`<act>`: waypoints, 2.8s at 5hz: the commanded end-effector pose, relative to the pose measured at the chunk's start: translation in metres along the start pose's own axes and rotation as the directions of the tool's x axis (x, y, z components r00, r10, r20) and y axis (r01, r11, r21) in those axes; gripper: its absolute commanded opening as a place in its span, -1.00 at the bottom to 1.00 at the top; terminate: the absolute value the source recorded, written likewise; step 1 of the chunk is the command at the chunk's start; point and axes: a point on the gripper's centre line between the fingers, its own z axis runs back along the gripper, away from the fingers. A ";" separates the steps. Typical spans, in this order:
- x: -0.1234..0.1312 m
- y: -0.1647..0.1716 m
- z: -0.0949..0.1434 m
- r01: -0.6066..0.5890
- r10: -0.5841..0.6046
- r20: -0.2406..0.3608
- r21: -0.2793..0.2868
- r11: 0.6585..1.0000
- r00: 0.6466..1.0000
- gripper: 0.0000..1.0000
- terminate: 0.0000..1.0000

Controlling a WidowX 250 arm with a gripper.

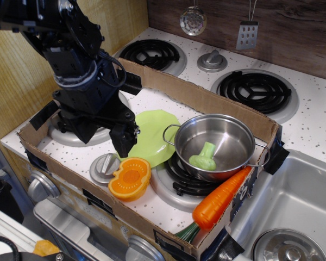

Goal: Take broccoli out of pan

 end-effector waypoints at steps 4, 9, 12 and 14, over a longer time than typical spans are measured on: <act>0.084 -0.079 0.002 -0.222 0.228 -0.024 0.152 0.963 0.973 1.00 -1.00; 0.071 -0.099 -0.041 -0.335 0.347 -0.051 0.162 0.928 0.937 1.00 -1.00; 0.062 -0.098 -0.051 -0.351 0.359 -0.060 0.112 0.930 0.931 1.00 -1.00; 0.064 -0.100 -0.057 -0.342 0.348 -0.061 0.093 0.935 0.936 -1.00 -1.00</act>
